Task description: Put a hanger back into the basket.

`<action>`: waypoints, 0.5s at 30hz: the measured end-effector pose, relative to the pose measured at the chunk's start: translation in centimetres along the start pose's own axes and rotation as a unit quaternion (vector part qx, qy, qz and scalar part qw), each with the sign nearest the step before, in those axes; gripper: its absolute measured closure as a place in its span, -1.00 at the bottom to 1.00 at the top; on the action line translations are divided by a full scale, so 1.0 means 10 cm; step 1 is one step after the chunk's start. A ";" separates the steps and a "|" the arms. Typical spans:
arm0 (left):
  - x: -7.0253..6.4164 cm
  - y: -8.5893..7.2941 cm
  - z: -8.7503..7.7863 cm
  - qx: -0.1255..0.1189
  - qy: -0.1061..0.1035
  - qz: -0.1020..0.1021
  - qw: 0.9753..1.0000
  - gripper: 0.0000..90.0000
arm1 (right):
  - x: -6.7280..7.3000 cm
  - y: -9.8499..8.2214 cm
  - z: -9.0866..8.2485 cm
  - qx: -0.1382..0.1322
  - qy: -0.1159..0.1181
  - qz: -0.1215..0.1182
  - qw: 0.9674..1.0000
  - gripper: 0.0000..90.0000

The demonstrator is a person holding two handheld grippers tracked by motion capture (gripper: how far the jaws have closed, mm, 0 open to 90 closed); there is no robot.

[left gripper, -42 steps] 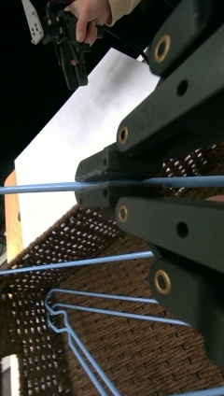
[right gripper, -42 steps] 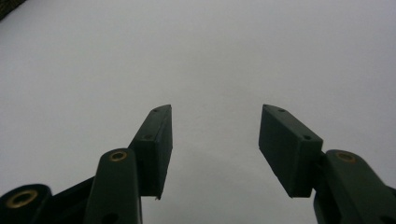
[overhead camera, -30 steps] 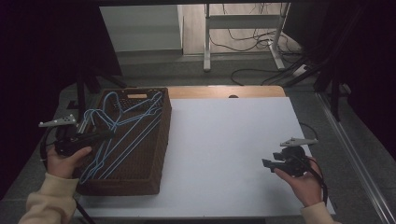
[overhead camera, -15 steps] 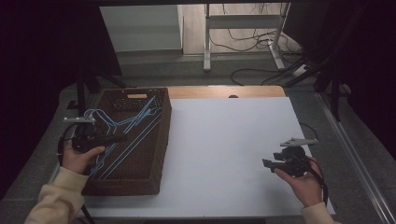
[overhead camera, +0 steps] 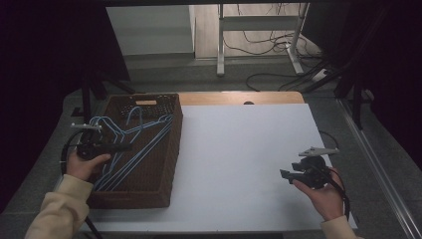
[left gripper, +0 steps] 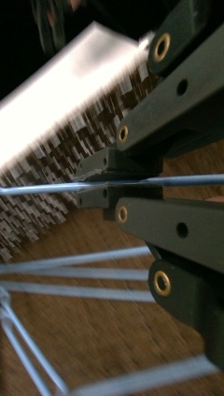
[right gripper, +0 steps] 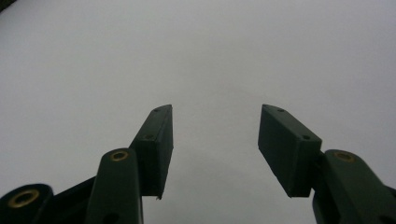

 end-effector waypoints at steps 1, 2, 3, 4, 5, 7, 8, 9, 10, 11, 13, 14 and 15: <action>0.09 -0.03 0.02 0.008 0.028 -0.010 1.000 0.90 | 0.00 0.00 0.00 0.000 -0.001 0.000 1.000 0.01; 0.17 -0.04 0.02 0.012 0.061 -0.022 0.998 0.86 | 0.00 0.00 0.00 0.000 -0.001 0.000 1.000 0.01; 0.25 -0.05 0.02 0.015 0.096 -0.034 0.995 0.77 | 0.00 0.00 0.00 0.000 -0.002 0.000 1.000 0.01; 0.32 -0.06 0.02 0.020 0.125 -0.041 0.991 0.70 | 0.00 0.00 0.00 0.000 -0.001 0.000 1.000 0.01; 0.36 -0.07 0.01 0.021 0.141 -0.044 0.989 0.60 | 0.00 0.00 0.00 0.000 -0.002 -0.002 1.000 0.01; 0.39 -0.07 -0.04 0.009 0.172 -0.046 0.984 0.29 | 0.01 0.00 0.01 0.002 -0.003 -0.004 1.000 0.00; 0.36 -0.06 -0.07 0.001 0.177 -0.039 0.983 0.22 | 0.01 0.00 0.01 0.003 -0.002 -0.005 1.000 0.00; 0.29 -0.05 -0.11 -0.010 0.179 -0.030 0.983 0.15 | 0.02 0.00 0.01 0.002 -0.002 -0.005 1.000 0.00; 0.20 -0.04 -0.16 -0.020 0.179 -0.019 0.983 0.08 | 0.02 0.00 0.01 0.002 -0.002 -0.005 1.000 0.00; 0.11 -0.02 -0.19 -0.032 0.174 -0.009 0.984 0.00 | 0.03 0.01 0.01 0.002 0.000 -0.006 1.000 -0.01; -0.23 0.00 -0.27 -0.061 0.137 0.033 0.988 -0.11 | 0.06 0.01 0.02 0.003 0.005 -0.014 1.000 -0.06; -0.39 0.00 -0.28 -0.067 0.115 0.054 0.990 -0.18 | 0.09 0.02 0.04 0.003 0.013 -0.023 1.000 -0.11; -0.55 -0.01 -0.28 -0.072 0.098 0.072 0.990 -0.23 | 0.11 0.02 0.06 0.002 0.020 -0.033 0.999 -0.18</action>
Point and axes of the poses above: each handheld gripper's, and its own axes: z roughly forward along the jaws, y roughly out of its top, x roughly to its left, the point moved 7 cm from there along z, roughly forward along the jaws, and after that the axes turned 10 degrees about y, right-handed, at the moved point
